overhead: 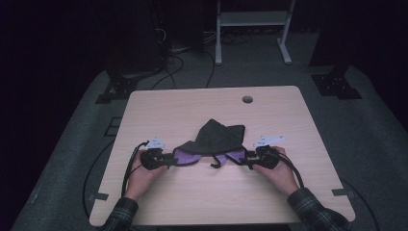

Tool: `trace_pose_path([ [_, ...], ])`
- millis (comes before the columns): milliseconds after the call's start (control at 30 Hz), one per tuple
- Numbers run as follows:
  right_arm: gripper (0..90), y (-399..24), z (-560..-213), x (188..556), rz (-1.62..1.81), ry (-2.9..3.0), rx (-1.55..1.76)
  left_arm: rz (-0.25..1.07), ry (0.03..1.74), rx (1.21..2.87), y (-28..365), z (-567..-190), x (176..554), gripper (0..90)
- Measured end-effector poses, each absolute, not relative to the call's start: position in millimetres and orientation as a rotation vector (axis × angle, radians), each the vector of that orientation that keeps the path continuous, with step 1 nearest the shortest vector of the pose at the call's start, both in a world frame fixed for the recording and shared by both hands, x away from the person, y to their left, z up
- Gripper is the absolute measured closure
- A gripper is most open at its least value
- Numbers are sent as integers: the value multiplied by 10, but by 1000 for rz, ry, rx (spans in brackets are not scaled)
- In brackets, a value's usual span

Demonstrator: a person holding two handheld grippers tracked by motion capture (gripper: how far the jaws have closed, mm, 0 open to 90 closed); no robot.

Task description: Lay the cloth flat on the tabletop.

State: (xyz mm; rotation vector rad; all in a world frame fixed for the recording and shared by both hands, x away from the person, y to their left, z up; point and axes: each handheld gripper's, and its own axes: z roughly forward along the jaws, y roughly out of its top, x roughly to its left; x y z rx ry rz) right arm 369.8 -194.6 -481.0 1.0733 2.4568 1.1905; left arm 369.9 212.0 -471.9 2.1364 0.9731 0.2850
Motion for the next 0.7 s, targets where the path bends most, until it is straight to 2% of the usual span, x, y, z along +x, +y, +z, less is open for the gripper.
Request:
trace_pose_path([
  [100,556,-1911,-4811,3670,1163,2449,1042,277,982,2138,2117,-4718,3690,765],
  [167,640,-1898,-4810,3650,1154,2451,1026,270,990,2135,2110,-4717,3686,817],
  [267,812,-1855,-4806,3609,1139,2454,1003,265,1003,2137,2102,-4709,3682,844],
  [500,842,-1936,-4724,3629,1094,2417,1006,303,1022,2105,2205,-4603,3695,852],
  [700,845,-2200,-4412,3707,1184,2280,1035,357,1001,1984,2298,-4326,3736,854],
])
